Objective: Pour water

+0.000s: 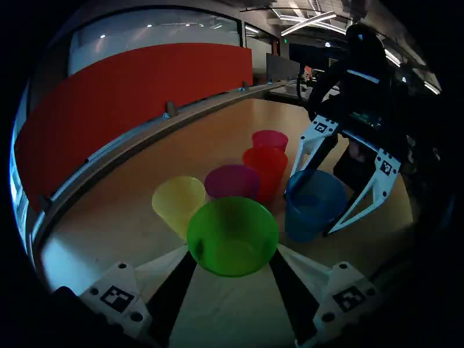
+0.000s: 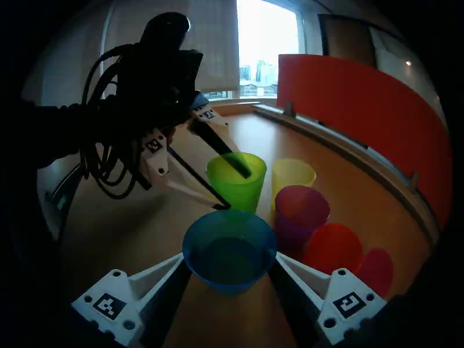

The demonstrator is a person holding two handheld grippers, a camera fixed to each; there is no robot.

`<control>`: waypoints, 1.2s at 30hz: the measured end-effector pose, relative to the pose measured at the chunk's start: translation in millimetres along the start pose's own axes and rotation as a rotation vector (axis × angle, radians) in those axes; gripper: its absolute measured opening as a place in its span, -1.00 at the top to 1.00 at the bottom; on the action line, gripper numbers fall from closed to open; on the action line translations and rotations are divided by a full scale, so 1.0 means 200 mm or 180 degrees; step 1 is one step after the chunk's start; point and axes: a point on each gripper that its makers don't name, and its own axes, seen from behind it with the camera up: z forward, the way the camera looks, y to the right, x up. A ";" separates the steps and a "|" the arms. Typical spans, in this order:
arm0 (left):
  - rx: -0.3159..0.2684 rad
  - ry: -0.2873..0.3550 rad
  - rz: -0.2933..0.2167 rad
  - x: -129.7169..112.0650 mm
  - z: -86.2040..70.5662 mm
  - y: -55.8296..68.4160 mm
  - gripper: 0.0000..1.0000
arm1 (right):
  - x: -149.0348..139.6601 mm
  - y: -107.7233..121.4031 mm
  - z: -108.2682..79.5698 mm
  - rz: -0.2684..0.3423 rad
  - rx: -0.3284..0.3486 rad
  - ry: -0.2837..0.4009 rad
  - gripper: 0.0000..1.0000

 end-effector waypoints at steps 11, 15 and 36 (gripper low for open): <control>0.0164 0.0164 -0.0050 0.08 -0.11 0.05 -0.63 | 0.09 -0.02 -0.15 0.0009 -0.0121 0.0216 -0.74; 0.0193 0.0239 -0.0078 0.12 -0.15 0.08 -0.63 | 0.13 -0.03 -0.19 0.0022 -0.0152 0.0292 -0.74; 0.0408 0.0517 -0.0128 0.32 -0.35 0.11 -0.63 | 0.29 -0.05 -0.41 -0.0034 -0.0299 0.0604 -0.74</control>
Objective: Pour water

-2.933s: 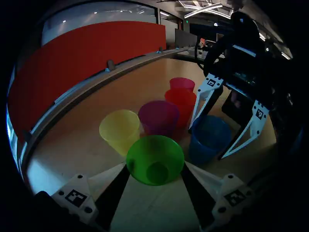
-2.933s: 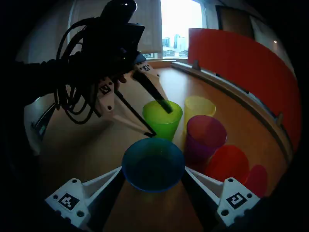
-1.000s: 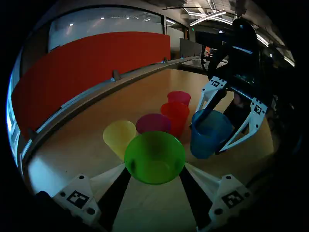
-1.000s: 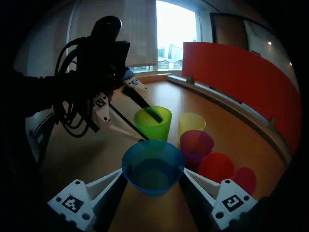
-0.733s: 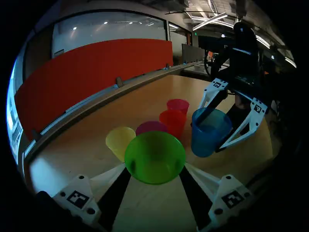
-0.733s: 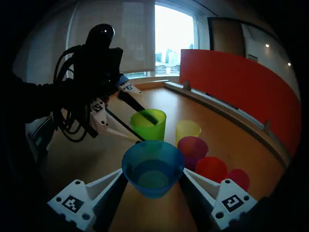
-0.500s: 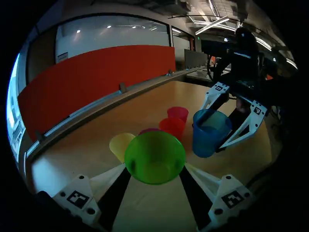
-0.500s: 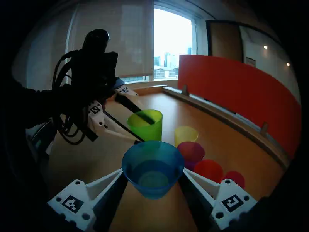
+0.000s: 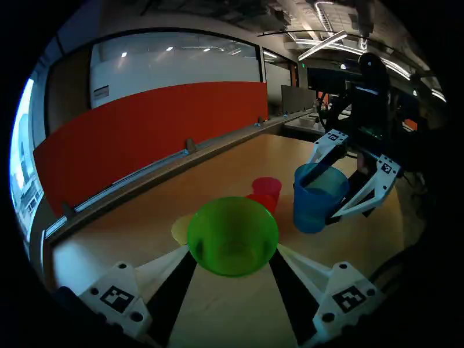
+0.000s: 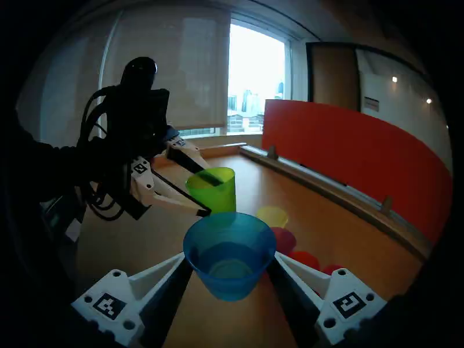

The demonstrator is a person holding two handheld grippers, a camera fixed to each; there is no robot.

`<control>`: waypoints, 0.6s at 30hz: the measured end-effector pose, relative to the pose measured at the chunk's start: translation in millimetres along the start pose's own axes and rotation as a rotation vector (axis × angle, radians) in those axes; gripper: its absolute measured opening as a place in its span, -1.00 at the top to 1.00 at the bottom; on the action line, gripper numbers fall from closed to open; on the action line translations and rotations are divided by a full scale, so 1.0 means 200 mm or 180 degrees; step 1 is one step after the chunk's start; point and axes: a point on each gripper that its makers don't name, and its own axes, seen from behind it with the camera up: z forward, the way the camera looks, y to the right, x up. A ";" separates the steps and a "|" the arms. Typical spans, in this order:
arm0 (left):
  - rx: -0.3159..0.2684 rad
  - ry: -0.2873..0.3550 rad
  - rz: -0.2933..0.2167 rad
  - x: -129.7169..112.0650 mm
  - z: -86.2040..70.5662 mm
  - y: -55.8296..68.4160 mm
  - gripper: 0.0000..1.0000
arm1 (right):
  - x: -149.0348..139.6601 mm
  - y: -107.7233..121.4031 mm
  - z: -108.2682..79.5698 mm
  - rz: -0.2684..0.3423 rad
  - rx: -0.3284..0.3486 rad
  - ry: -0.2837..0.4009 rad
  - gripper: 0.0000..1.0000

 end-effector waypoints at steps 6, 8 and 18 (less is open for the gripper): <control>0.0027 0.0040 0.0007 0.04 -0.01 0.00 -0.63 | 0.02 0.01 -0.03 -0.0028 -0.0010 0.0046 -0.74; 0.0039 0.0060 -0.0005 0.06 -0.01 0.00 -0.63 | 0.03 0.01 -0.04 -0.0031 -0.0013 0.0062 -0.74; 0.0009 0.0151 -0.0057 0.11 -0.02 0.03 -0.63 | 0.07 0.03 -0.09 -0.0021 0.0013 0.0211 -0.74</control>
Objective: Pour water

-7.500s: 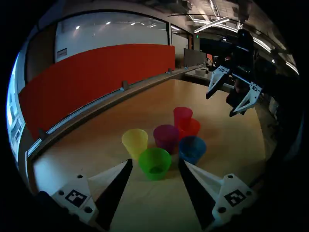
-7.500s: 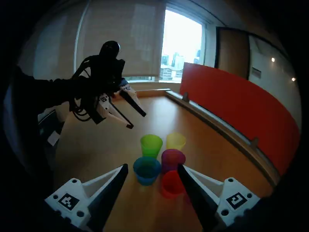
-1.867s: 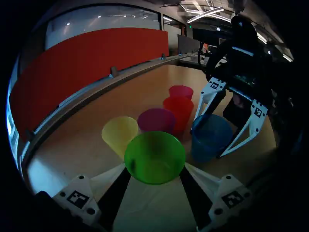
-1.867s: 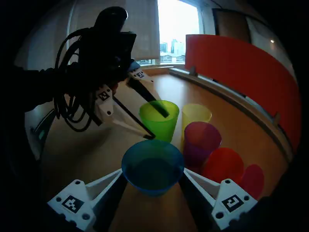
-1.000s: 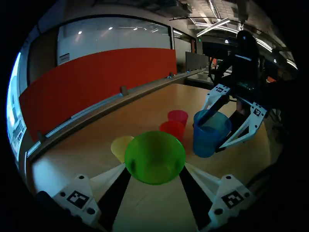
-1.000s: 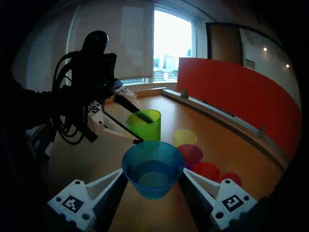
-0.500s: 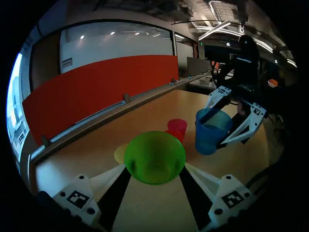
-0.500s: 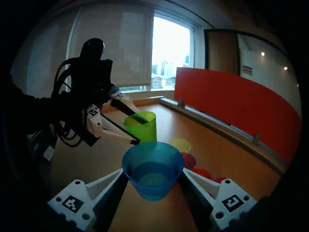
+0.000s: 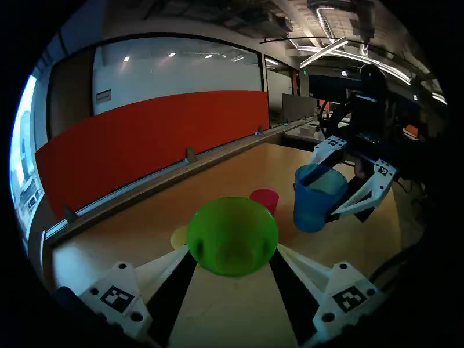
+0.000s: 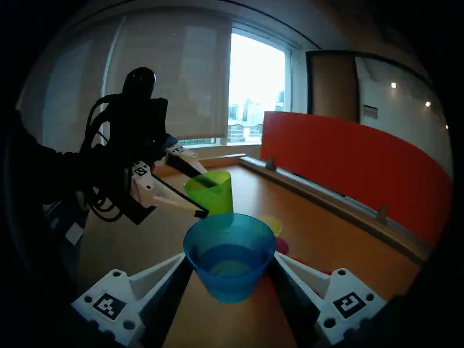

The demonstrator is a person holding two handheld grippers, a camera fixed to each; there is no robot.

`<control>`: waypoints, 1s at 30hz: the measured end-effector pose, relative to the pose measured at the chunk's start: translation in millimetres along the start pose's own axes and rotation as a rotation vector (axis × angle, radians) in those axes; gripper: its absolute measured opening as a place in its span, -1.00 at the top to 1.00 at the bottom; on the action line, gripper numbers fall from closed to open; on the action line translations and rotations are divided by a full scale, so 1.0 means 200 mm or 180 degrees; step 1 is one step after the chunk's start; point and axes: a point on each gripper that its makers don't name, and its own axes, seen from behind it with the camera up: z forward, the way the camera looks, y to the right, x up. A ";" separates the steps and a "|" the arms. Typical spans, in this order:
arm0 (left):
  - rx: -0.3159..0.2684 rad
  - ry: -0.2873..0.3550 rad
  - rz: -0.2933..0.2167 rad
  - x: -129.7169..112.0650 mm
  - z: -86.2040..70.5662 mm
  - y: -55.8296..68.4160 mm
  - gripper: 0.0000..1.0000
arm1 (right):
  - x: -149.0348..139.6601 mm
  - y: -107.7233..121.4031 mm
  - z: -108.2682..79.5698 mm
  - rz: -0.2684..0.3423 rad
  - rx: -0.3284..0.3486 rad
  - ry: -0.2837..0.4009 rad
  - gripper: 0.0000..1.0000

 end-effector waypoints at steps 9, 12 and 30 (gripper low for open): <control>-0.0036 0.0109 -0.0002 0.05 -0.02 0.04 -0.63 | 0.04 0.01 -0.03 -0.0019 0.0030 0.0113 -0.74; -0.0056 0.0150 0.0009 0.07 -0.03 0.06 -0.63 | 0.05 0.01 -0.03 -0.0037 0.0029 0.0145 -0.74; -0.0072 0.0286 -0.0014 0.12 -0.06 0.07 -0.65 | 0.06 0.02 -0.05 -0.0042 0.0034 0.0244 -0.74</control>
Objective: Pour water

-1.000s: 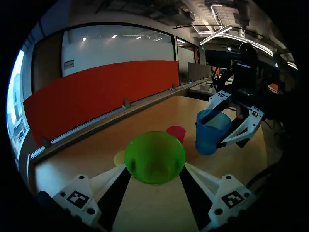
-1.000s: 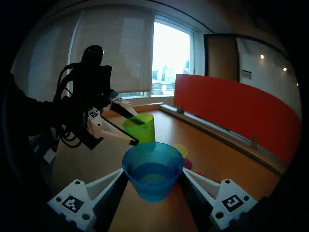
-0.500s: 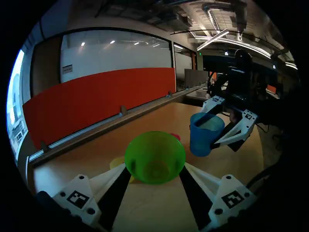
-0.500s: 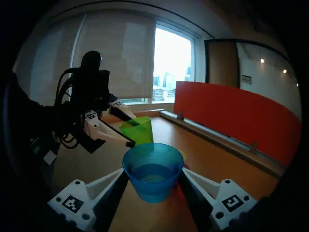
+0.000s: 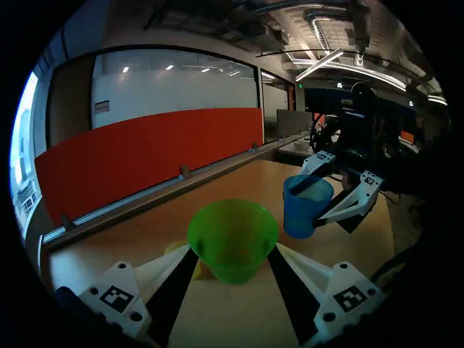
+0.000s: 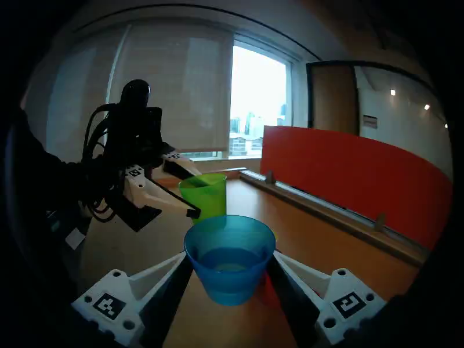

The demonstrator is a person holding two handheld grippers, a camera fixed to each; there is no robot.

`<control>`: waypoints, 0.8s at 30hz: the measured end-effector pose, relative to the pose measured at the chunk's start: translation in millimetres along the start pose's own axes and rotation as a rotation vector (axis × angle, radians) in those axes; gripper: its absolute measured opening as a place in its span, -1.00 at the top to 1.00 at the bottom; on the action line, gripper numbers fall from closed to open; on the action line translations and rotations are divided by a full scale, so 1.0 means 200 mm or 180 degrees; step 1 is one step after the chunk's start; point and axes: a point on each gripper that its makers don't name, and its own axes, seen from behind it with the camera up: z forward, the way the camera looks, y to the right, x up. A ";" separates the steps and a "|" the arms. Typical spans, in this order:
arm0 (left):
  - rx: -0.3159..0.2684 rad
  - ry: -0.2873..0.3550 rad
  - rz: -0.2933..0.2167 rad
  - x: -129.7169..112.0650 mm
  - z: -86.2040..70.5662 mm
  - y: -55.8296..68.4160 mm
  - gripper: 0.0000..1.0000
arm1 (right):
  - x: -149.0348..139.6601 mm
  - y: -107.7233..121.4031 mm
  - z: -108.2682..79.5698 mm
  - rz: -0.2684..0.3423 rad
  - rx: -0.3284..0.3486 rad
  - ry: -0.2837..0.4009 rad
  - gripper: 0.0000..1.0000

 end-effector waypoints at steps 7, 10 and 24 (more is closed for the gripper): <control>0.0006 0.0075 -0.0007 0.02 -0.01 0.00 -0.65 | 0.02 0.00 0.00 -0.0011 0.0002 0.0031 -0.74; 0.0007 0.0116 -0.0011 0.04 -0.02 0.01 -0.65 | 0.02 -0.01 0.00 -0.0009 0.0003 0.0038 -0.74; 0.0003 0.0434 -0.0095 0.14 -0.05 0.02 -0.66 | 0.04 0.00 -0.01 -0.0009 0.0001 0.0072 -0.74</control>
